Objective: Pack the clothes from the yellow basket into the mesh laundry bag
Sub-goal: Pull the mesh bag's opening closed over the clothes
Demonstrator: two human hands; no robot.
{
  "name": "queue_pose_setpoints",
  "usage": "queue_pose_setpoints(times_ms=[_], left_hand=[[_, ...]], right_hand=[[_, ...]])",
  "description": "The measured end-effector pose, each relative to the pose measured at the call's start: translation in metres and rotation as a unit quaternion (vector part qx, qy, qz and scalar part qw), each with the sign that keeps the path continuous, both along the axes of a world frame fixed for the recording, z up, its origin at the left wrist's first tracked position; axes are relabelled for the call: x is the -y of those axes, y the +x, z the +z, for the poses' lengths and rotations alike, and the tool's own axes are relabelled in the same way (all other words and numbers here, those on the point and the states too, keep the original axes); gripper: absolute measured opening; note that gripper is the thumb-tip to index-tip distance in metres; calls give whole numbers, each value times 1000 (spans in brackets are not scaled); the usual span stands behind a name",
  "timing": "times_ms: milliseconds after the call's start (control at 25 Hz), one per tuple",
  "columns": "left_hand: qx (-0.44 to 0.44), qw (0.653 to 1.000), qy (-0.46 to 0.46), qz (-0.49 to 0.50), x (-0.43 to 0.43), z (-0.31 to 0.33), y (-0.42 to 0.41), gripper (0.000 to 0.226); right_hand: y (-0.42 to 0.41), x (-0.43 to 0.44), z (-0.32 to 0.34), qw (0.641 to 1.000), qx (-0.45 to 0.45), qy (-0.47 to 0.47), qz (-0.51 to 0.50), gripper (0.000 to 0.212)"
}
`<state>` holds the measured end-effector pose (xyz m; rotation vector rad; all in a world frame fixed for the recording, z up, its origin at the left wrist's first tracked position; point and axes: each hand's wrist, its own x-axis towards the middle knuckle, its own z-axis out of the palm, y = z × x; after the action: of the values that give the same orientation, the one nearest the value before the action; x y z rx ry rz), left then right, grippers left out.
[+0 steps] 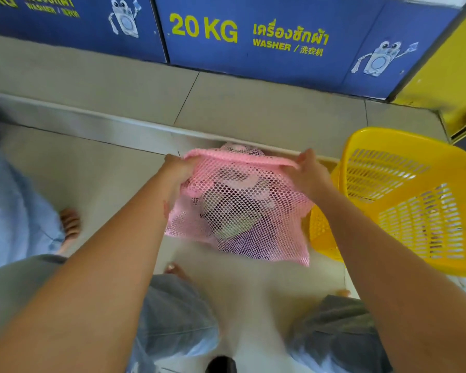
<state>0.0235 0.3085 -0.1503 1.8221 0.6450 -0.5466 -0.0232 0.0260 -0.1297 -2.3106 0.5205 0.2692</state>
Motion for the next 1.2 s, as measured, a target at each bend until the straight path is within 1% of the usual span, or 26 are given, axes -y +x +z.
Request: queue_pose_setpoints(times_ms=[40,80,120,160,200,240,280,360,400,440,480,520,560,600,640,680,720,760,800,840,880,920,960,1040,1120,1200], left_hand=[[-29,999,25,-1,-12,-35,8,96],[-57,997,58,-12,-23,-75,18,115],[-81,992,90,-28,-30,-101,22,127],[-96,988,113,-43,-31,-114,22,132],[-104,986,121,-58,-29,-117,21,132],[-108,983,127,-74,-24,-121,21,130],[-109,981,127,-96,-15,-111,18,125],[-118,977,103,-148,1,-90,10,112],[-115,975,86,-172,7,-86,9,103],[-109,973,90,-185,12,-83,8,95],[-100,969,124,-190,15,-86,9,92],[-100,956,186,-202,18,-87,9,92],[-104,934,258,-225,20,-90,11,93],[-107,915,307,-238,21,-90,12,92],[-96,911,322,-239,21,-96,16,93],[-88,920,299,-236,21,-101,20,94],[-89,946,229,-213,21,-107,24,96],[-102,972,127,-166,20,-115,27,101],[-115,986,32,-112,19,-122,26,104],[-122,990,-34,-67,20,-128,21,105],[-121,989,-81,-40,22,-132,17,102],[-112,987,-108,-26,26,-131,12,95],[-90,989,-115,-16,29,-129,9,84],[-43,992,-120,13,33,-117,5,57],[-8,989,-140,40,32,-103,0,39],[15,986,-154,55,33,-78,-6,38]], right_hand=[[0,-2,-9,999,-43,-8,15,87],[1,-4,-17,994,-95,-41,32,110],[1,-4,-24,985,-146,-81,47,123],[0,-4,-29,977,-174,-110,58,127],[0,-2,-37,973,-187,-120,59,128],[1,1,-44,973,-190,-114,56,130],[2,4,-52,975,-191,-100,56,133],[8,9,-77,977,-188,-79,64,140],[13,8,-85,978,-181,-77,68,140],[17,8,-95,978,-175,-79,79,138],[22,7,-99,976,-177,-87,91,135],[25,6,-102,971,-187,-103,104,129],[28,5,-104,963,-201,-136,118,123],[32,5,-107,952,-215,-174,129,119],[36,4,-107,944,-230,-196,133,117],[40,5,-114,944,-238,-190,124,118],[42,4,-118,956,-235,-147,102,120],[41,3,-124,973,-215,-62,64,120],[36,0,-128,983,-182,33,13,116],[29,-2,-135,983,-143,108,-39,106],[21,-5,-137,979,-113,153,-75,91],[16,-7,-140,976,-90,177,-92,74],[13,-9,-139,975,-77,183,-103,58],[10,-11,-132,967,-58,205,-137,35],[9,-10,-116,958,-39,238,-155,26],[6,-9,-96,955,-13,253,-155,25]])
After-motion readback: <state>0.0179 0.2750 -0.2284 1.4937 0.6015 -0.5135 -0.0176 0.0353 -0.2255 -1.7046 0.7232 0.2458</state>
